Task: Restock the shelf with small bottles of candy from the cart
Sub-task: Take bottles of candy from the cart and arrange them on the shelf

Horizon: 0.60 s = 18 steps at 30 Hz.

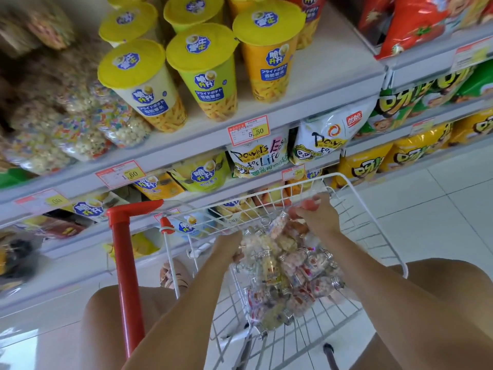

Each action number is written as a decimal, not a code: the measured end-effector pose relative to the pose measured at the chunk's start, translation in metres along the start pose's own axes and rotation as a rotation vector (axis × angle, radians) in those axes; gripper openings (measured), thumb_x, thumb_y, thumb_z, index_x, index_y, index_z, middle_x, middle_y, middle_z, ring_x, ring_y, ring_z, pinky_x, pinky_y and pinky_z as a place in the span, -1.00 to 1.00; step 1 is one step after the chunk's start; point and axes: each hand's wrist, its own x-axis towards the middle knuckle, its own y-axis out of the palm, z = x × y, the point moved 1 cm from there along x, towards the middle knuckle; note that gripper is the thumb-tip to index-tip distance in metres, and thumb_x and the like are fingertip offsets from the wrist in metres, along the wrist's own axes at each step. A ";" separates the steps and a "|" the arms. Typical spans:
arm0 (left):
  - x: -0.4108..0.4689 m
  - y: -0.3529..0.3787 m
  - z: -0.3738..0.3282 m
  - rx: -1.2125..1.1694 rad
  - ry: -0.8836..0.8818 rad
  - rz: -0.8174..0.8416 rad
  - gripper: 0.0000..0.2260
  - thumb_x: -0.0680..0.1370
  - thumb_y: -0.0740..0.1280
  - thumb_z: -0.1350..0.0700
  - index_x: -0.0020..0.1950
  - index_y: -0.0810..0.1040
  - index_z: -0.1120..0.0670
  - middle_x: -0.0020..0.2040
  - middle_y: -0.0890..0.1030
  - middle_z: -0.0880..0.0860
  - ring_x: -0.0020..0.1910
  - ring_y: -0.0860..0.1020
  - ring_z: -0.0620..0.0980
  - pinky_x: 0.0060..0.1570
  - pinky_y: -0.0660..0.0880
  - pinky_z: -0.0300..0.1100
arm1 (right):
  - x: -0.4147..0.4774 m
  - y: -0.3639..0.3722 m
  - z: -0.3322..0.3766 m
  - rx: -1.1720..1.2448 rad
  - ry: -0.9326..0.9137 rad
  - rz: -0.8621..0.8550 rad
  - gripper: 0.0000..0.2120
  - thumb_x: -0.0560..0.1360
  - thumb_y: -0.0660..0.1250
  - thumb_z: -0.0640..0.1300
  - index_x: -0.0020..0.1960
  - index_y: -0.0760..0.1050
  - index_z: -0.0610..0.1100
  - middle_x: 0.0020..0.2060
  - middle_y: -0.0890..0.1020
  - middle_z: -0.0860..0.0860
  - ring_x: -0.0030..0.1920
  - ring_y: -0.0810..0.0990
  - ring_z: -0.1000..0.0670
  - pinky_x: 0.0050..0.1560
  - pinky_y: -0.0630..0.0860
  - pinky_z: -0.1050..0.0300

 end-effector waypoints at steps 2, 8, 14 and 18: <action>-0.015 -0.007 -0.012 -0.016 0.078 -0.024 -0.82 0.53 0.27 0.09 -0.22 0.42 0.15 -0.44 0.46 0.06 -0.48 0.46 -0.02 -0.38 0.43 -0.22 | -0.006 -0.008 0.005 0.121 0.022 -0.009 -0.64 0.43 0.42 -0.01 0.15 0.38 0.01 -0.11 0.54 0.02 -0.12 0.50 -0.05 -0.14 0.37 0.14; -0.078 -0.041 -0.033 0.108 0.491 -0.004 -0.65 0.48 0.41 0.04 -0.49 0.48 0.07 -0.49 0.49 0.00 -0.45 0.42 -0.08 -0.34 0.37 -0.28 | -0.047 -0.031 0.029 0.848 0.253 0.306 -0.80 0.49 0.34 -0.20 0.10 0.49 -0.22 -0.18 0.55 -0.13 -0.31 0.49 0.00 -0.33 0.48 0.17; -0.147 -0.079 -0.046 0.001 0.713 0.069 -0.67 0.52 0.36 0.03 -0.44 0.50 0.09 -0.46 0.43 0.01 -0.47 0.36 -0.09 -0.38 0.31 -0.32 | -0.110 -0.047 0.070 1.149 0.175 0.744 -0.39 0.25 0.47 -0.25 0.26 0.40 -0.27 0.02 0.58 -0.23 -0.07 0.58 -0.11 -0.22 0.63 0.09; -0.190 -0.118 -0.063 -0.377 0.720 0.105 -0.75 0.60 0.25 0.04 -0.18 0.60 0.11 -0.30 0.53 0.06 -0.33 0.49 -0.03 -0.19 0.45 -0.20 | -0.147 -0.059 0.124 1.010 -0.096 0.902 -0.23 -0.09 0.66 -0.22 0.10 0.54 -0.26 -0.06 0.64 -0.21 -0.09 0.62 -0.13 -0.04 0.62 0.00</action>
